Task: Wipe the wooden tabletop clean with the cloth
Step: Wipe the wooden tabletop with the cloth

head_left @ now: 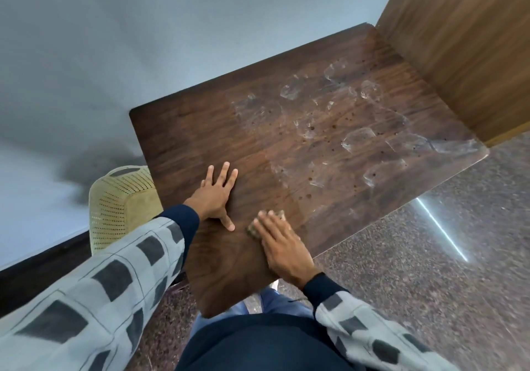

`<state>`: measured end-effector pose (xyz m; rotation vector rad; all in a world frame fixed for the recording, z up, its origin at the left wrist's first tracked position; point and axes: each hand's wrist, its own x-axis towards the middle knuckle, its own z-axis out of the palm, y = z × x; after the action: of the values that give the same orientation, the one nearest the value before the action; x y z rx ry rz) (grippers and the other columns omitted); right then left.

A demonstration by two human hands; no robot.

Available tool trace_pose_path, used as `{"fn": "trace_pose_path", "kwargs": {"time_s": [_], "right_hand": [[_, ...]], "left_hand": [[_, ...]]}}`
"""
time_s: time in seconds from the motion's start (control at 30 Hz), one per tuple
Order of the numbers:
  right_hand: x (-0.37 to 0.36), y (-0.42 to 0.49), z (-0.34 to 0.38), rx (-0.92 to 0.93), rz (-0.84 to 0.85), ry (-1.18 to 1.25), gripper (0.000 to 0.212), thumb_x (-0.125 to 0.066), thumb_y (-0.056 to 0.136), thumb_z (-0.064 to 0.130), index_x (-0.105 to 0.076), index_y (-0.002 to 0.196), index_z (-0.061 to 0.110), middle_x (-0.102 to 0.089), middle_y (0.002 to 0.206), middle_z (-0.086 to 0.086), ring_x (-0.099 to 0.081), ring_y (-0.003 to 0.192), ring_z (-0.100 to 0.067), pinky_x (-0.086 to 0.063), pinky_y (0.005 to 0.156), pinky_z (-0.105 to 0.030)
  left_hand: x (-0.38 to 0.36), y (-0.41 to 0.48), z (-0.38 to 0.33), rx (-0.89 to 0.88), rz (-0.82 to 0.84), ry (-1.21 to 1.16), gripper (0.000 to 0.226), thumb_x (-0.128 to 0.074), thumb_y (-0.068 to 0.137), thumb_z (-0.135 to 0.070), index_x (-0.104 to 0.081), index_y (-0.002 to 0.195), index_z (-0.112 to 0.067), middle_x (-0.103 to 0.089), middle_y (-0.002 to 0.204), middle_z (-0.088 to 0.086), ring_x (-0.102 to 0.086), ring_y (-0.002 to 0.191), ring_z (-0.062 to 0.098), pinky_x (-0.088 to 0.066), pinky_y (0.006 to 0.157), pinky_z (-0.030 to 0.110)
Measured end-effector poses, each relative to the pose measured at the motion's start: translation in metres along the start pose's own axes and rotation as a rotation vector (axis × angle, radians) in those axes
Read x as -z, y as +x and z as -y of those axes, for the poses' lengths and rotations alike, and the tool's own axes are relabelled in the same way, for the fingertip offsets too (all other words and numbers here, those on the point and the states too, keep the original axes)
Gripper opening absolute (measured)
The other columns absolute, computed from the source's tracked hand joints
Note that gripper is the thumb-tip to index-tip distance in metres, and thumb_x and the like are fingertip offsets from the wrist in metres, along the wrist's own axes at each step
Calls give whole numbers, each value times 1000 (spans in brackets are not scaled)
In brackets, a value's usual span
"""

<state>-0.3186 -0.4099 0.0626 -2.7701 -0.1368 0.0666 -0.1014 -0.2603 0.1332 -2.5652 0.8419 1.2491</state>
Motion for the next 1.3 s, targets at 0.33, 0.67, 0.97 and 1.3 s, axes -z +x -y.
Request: {"fn": "trace_pose_path", "kwargs": {"time_s": [0.33, 0.67, 0.97, 1.3], "right_hand": [[2, -22, -4, 3, -22, -20, 56, -41, 105, 22, -26, 159, 15, -20, 166, -7, -8, 155, -25, -20, 123, -49], [19, -7, -27, -130, -39, -3, 54, -38, 106, 23, -27, 158, 16, -20, 167, -5, -6, 155, -23, -24, 122, -49], [30, -12, -55, -134, 8, -20, 54, -33, 108, 24, -20, 160, 19, -15, 167, -3, -3, 156, -20, -26, 121, -49], [34, -9, -72, -153, 52, 1, 54, -26, 108, 27, -17, 161, 20, -9, 168, -1, -1, 156, -19, -23, 122, -50]], "left_hand": [[0, 0, -1, -2, -5, 24, 162, -91, 54, -60, 33, 151, -22, 47, 153, 3, 33, 143, 44, -5, 119, 59], [2, -2, -2, 1, 16, 20, 161, -90, 54, -61, 35, 150, -24, 48, 152, 2, 35, 142, 44, -5, 119, 60], [3, -3, -6, 26, 27, 12, 161, -92, 56, -55, 35, 150, -23, 48, 152, 2, 36, 141, 44, -4, 119, 60], [-4, 3, 1, -8, 3, -18, 163, -93, 53, -55, 36, 149, -24, 51, 150, 1, 38, 140, 44, -3, 118, 61]]}}
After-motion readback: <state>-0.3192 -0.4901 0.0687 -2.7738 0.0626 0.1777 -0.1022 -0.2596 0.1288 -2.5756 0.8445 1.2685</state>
